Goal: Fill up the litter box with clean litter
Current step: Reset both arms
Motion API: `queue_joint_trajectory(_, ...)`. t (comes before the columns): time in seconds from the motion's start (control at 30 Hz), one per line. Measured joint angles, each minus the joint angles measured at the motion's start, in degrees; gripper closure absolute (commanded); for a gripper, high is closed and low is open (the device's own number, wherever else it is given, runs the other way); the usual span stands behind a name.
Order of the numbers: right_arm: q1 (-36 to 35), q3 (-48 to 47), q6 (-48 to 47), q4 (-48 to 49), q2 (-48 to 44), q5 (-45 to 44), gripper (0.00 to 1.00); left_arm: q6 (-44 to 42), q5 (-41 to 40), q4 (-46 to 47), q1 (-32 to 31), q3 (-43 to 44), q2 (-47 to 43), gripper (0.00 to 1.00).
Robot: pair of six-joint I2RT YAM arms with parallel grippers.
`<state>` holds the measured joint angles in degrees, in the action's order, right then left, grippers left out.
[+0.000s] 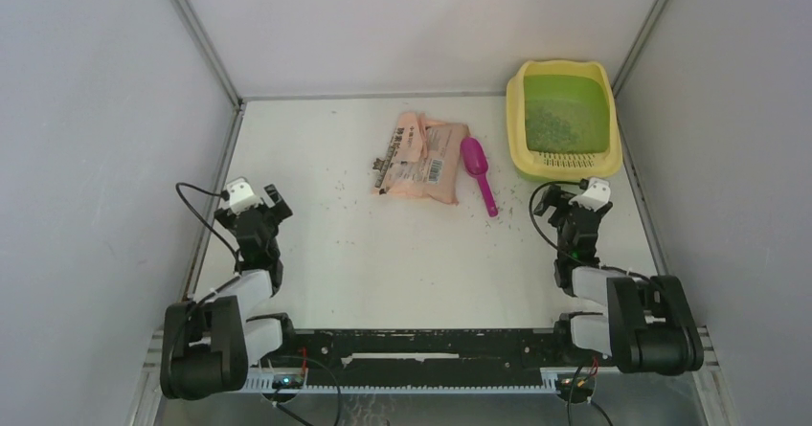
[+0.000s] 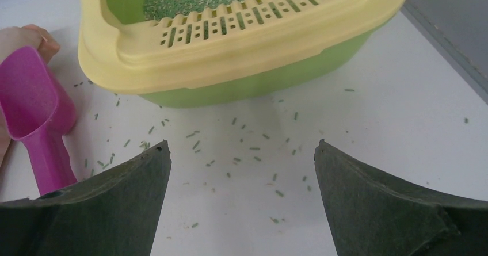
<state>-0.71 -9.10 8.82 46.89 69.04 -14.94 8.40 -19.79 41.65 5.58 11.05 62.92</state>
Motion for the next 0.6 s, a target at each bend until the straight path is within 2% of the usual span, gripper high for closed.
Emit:
queue_joint_trajectory(0.13,0.0,-0.5,-0.8,4.4,5.2,1.1,0.01,-0.3,4.4,4.8,2.2,0.0,3.0,0.0)
queue_joint_trajectory(0.27,-0.1,-1.8,-2.0,5.3,7.5,2.5,0.01,-1.8,6.6,11.8,0.7,-0.2,7.6,0.0)
queue_joint_trajectory(0.6,-2.3,-1.8,-5.7,8.9,7.9,4.5,0.01,-2.9,7.0,16.9,-0.1,-0.6,8.8,0.0)
